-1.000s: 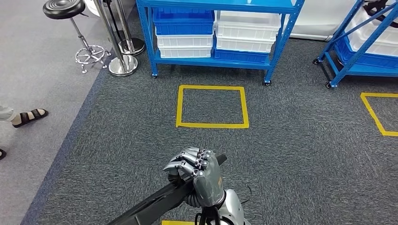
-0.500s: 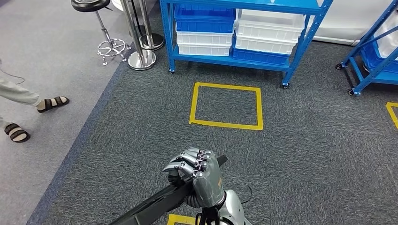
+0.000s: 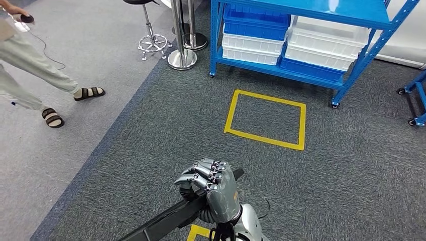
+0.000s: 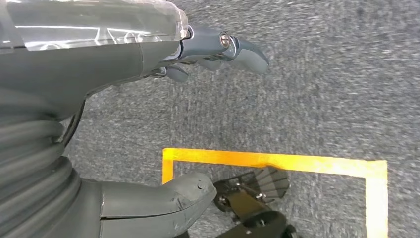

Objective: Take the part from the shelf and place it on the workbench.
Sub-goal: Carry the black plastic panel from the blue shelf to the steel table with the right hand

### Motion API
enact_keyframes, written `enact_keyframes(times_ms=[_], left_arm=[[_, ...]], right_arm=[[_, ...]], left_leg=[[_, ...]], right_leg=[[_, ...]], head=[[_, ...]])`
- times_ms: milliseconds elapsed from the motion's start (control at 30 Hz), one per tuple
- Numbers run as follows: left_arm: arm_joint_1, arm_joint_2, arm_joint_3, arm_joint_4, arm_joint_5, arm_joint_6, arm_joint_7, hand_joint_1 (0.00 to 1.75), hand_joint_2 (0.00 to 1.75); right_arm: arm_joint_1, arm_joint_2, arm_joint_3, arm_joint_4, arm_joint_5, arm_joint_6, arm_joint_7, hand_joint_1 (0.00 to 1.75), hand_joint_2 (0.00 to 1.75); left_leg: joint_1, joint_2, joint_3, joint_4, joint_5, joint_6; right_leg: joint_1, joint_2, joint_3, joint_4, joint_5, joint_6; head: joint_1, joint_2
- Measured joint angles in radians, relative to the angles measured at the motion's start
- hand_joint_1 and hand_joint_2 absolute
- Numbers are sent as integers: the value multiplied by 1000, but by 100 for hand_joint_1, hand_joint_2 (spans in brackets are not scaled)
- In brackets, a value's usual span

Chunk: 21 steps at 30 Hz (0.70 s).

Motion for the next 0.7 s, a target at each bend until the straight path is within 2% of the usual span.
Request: enact_keyframes(times_ms=[67, 100, 133, 167, 200, 233, 267, 333, 367, 400, 467, 500, 533, 600, 633, 667, 700], left_arm=[[-1, 0, -2, 0, 0, 0, 0, 0, 175], [-2, 0, -3, 0, 0, 0, 0, 0, 175], [-3, 0, -4, 0, 0, 0, 1, 0, 175], [-2, 0, -4, 0, 0, 0, 1, 0, 175], [-2, 0, -6, 0, 0, 0, 1, 0, 175], [-1, 0, -7, 0, 0, 0, 2, 0, 175], [-1, 0, -9, 0, 0, 0, 2, 0, 175], [-3, -1, -12, 0, 0, 0, 2, 0, 175], [-4, -2, -13, 0, -1, 0, 2, 0, 175], [-4, -2, -14, 0, -1, 0, 2, 0, 175], [-2, -1, -15, 0, -2, 0, 2, 0, 175], [0, -1, -15, 0, -2, 0, 2, 0, 175], [0, 0, -15, 0, -2, 0, 2, 0, 175], [-3, -1, -15, 0, -2, 0, 2, 0, 175], [-5, -1, -16, 0, -2, 0, 2, 0, 175], [-6, -2, -16, 0, -2, 1, 2, 0, 175], [-5, -2, -16, 0, -2, 1, 3, 0, 175]], right_arm=[[0, -2, 0, -2, 0, -1, 1, 175, 175], [1, -3, 0, -2, 0, -1, 2, 175, 175], [3, -5, 1, -2, 0, -1, 4, 175, 175], [5, -6, 1, -2, 0, -1, 5, 175, 175], [6, -8, 1, -2, 0, -1, 6, 175, 175], [7, -8, 1, -2, 0, -1, 7, 175, 175], [7, -9, 1, -2, 0, -1, 8, 175, 175], [7, -9, 1, -2, 0, -1, 9, 175, 175], [8, -10, 1, -2, 0, -2, 9, 175, 175], [8, -10, 1, -2, 0, -2, 9, 175, 175], [8, -10, 2, -3, 0, -2, 9, 175, 175], [8, -9, 2, -3, 0, -2, 9, 175, 175], [8, -9, 2, -4, 0, -2, 9, 175, 175], [9, -8, 3, -5, 0, -1, 9, 175, 175], [9, -9, 3, -5, 0, -1, 9, 175, 175], [10, -9, 3, -5, 0, -1, 9, 175, 175], [10, -9, 3, -5, 0, -1, 9, 175, 175]], left_leg=[[4, -18, -1, -6, 8, 14], [3, -27, -3, -6, 10, 18], [1, -38, -6, -5, 11, 21], [0, -50, -7, -4, 12, 22], [-1, -62, -9, -3, 12, 22], [-2, -76, -9, -1, 12, 22], [-2, -89, -9, 2, 12, 21], [-3, -115, -13, 10, 10, 16], [-2, -126, -17, 14, 10, 11], [-1, -136, -23, 15, 11, 4], [2, -152, -30, 13, 15, -11], [1, -141, -34, 17, 12, -17], [0, -118, -43, 34, 0, -23], [0, -57, -86, 126, -54, -32], [2, -40, -117, 191, -87, -37], [3, -32, -144, 248, -110, -41], [4, -29, -156, 278, -115, -44]], right_leg=[[-5, 45, -31, 76, -52, 6], [-5, 69, -61, 141, -88, 7], [-5, 82, -94, 209, -117, 7], [-4, 88, -118, 259, -132, 7], [-4, 90, -129, 276, -127, 6], [-4, 92, -120, 254, -102, 4], [-4, 99, -95, 200, -65, 0], [-6, 143, -37, 70, -6, -9], [-5, 160, -21, 30, 7, -12], [-4, 171, -15, 13, 8, -14], [-3, 156, -15, 8, 11, -19], [-5, 145, -13, 3, 14, -24], [-8, 132, -10, -3, 17, -30], [-7, 102, -6, -9, 19, -40], [-5, 86, -6, -9, 18, -43], [-3, 70, -7, -8, 17, -44], [-2, 56, -8, -6, 16, -44]], head=[[0, 0], [0, 0], [0, 0], [0, 0], [0, 0], [0, 0], [0, 0], [0, 0], [0, 0], [0, 0], [1, 0], [1, 0], [0, 0], [-1, 0], [-1, 0], [-1, 0], [-1, 0]])
